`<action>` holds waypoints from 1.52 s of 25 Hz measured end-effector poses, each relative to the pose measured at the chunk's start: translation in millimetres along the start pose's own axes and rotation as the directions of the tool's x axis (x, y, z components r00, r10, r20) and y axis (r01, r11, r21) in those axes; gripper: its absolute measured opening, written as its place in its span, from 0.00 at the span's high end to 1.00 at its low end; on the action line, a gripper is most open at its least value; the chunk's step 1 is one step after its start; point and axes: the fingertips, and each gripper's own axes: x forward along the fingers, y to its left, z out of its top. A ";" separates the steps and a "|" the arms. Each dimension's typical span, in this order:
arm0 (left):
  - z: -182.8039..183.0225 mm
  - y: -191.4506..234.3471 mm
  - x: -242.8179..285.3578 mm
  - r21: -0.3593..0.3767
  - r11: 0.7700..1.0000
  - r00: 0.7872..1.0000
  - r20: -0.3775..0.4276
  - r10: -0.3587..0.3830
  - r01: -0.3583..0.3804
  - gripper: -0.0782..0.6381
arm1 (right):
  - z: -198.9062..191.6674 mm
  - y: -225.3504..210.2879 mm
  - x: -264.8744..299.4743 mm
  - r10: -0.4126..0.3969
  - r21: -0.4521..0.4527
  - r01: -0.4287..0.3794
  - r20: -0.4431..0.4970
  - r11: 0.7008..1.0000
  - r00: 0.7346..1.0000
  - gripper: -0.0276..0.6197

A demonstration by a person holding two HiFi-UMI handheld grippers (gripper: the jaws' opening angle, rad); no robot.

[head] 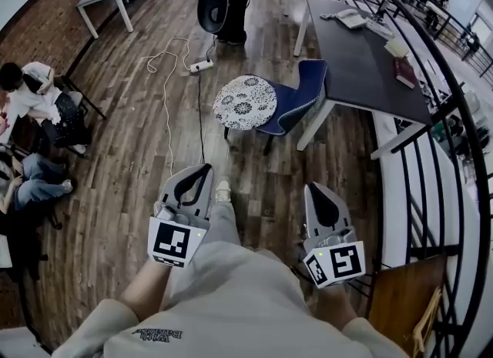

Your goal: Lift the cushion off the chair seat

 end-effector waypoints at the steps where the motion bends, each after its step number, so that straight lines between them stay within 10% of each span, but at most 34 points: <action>1: -2.9 2.3 5.2 -0.012 1.000 1.000 0.003 0.002 -0.002 0.88 | -1.9 -3.3 4.6 -0.001 -0.004 0.001 0.001 1.000 1.000 0.95; 38: -54.5 285.9 265.1 -0.205 0.978 0.996 -0.076 -0.037 0.020 0.88 | -8.0 -63.0 397.7 0.005 -0.009 -0.006 -0.155 1.000 0.988 0.95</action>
